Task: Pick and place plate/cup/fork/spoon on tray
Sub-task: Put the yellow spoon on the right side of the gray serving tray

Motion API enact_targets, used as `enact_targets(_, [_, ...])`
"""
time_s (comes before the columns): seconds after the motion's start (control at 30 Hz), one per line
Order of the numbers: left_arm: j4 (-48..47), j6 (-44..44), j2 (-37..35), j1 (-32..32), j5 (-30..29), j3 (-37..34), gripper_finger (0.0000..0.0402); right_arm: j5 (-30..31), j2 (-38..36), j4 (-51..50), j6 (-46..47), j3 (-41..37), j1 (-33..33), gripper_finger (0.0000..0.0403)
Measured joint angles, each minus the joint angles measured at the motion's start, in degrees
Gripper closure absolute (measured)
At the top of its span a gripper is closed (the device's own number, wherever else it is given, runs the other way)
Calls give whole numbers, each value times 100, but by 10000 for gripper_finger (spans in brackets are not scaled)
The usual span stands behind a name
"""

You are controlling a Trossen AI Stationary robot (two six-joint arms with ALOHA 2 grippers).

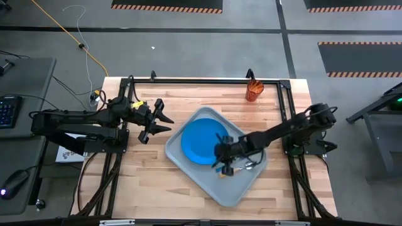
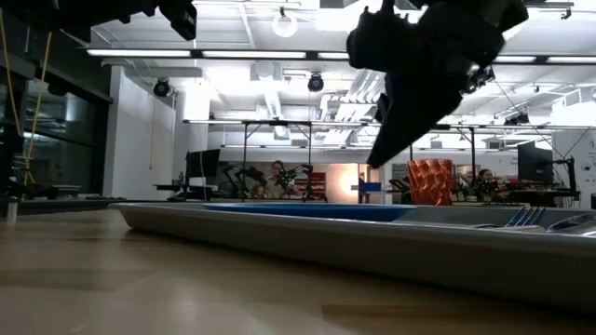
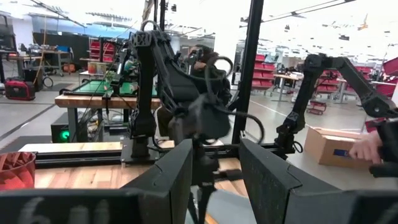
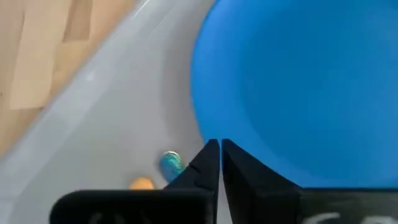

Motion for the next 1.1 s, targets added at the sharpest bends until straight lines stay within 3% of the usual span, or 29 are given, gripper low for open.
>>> enact_targets(0.23, [2, 1, 0, 0, 0, 0, 277, -204, 534, 216, 43, -15, 562, 400])
enact_targets(0.37, [30, 1, 0, 0, 0, 0, 277, 23, 637, 451, 161, -15, 791, 401])
enact_targets(0.67, [26, 3, 0, 0, 0, 0, 277, 331, 666, 337, 194, -13, 851, 402])
enact_targets(1.1, [16, 3, 0, 0, 0, 0, 277, 261, 666, 146, 147, -13, 851, 403])
